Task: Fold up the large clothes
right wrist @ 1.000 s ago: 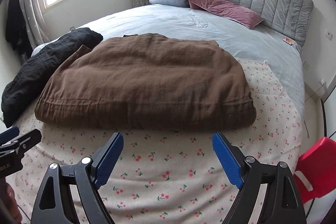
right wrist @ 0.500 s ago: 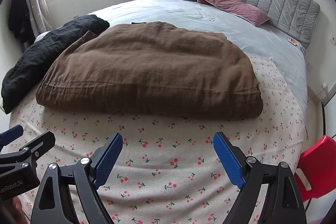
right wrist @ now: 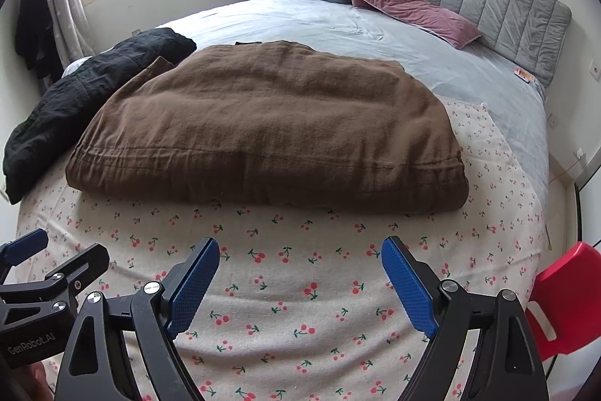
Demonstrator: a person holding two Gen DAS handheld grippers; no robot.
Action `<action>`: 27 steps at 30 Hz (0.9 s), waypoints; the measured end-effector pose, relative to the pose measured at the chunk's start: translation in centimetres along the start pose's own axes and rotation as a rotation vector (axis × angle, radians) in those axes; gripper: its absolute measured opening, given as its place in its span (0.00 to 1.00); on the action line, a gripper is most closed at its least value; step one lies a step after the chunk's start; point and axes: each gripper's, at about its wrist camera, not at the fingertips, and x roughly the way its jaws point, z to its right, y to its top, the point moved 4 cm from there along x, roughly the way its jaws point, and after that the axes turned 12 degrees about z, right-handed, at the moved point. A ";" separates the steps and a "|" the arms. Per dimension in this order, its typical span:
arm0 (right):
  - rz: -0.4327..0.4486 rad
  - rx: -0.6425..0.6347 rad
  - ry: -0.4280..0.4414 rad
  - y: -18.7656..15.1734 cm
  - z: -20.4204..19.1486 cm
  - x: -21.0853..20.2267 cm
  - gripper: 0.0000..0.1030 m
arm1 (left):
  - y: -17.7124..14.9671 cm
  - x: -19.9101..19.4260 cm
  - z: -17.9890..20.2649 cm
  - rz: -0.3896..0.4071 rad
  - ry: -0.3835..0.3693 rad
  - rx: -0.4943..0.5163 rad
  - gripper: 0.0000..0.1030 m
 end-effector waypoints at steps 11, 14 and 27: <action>0.012 0.008 0.002 0.2 0.2 -0.5 0.87 | -0.1 -0.3 0.5 0.002 0.004 0.011 0.99; 0.009 0.007 0.002 0.2 0.2 -0.5 0.87 | 0.0 -0.5 0.5 0.007 0.008 0.012 0.99; 0.013 0.005 0.005 0.3 0.5 -0.7 0.87 | -0.1 -0.6 0.7 0.006 0.008 0.017 0.99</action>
